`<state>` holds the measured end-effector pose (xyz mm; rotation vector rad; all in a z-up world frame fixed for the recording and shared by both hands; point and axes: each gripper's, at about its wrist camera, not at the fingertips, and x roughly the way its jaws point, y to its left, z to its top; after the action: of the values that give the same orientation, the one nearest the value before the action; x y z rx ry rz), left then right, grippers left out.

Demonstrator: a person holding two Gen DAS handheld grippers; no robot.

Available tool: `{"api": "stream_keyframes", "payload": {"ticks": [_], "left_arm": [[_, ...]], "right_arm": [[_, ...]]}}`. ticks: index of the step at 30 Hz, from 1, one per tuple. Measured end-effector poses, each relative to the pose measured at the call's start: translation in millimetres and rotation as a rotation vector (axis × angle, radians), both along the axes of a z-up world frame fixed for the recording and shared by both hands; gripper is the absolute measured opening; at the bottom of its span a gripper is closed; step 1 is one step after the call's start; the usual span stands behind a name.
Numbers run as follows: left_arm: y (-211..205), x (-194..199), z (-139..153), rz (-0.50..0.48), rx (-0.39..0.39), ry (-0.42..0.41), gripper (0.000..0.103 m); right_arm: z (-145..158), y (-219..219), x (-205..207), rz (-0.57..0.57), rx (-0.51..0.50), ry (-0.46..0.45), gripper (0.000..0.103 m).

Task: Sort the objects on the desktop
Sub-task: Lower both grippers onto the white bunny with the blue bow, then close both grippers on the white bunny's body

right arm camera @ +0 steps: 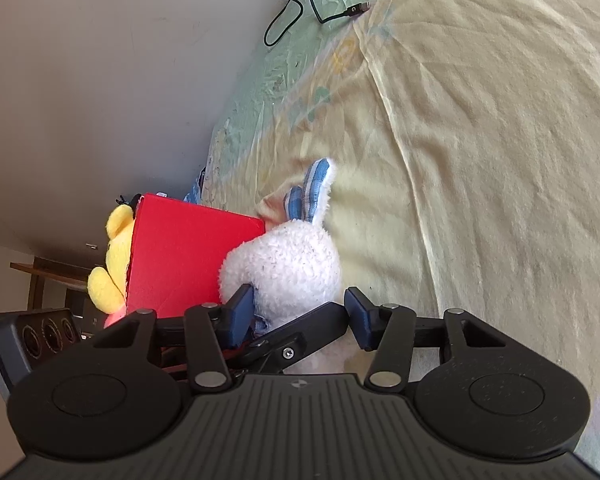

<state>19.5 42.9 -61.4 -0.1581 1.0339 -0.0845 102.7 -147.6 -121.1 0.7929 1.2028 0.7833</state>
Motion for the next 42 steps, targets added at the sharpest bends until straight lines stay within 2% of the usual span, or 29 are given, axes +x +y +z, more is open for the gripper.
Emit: {"api": "stream_keyframes", "payload": {"ticks": [5,10,15,22,36,42], "left_arm": [[-14.2,-9.3,6.6,-0.072,-0.015,-0.024,0.072],[-15.9,-21.0,11.0,-0.115,-0.07,-0.022,0.072],[-22.1,-39.1,24.0,-0.159,-0.07,-0.062,0.072],[-21.9,-58.2,30.2,-0.199,-0.076,-0.073,0.072],[-8.8,-99.3,47.3,-0.197,-0.057,-0.139,0.073],[-1.9,-111.9,71.1,-0.256,-0.051,-0.217,0.073]], "right_arm": [[9.0,-7.9,-9.7,-0.001,-0.038,-0.011,0.049],[18.8,-15.4,-23.5,-0.02,-0.07,-0.024,0.05],[30.3,-25.0,-42.6,-0.048,-0.076,-0.038,0.049],[43.6,-31.1,-72.9,-0.105,-0.079,-0.078,0.05],[57.3,-20.3,-110.0,-0.121,-0.066,-0.146,0.05],[71.4,-11.5,-128.4,-0.126,-0.093,-0.211,0.05]]}}
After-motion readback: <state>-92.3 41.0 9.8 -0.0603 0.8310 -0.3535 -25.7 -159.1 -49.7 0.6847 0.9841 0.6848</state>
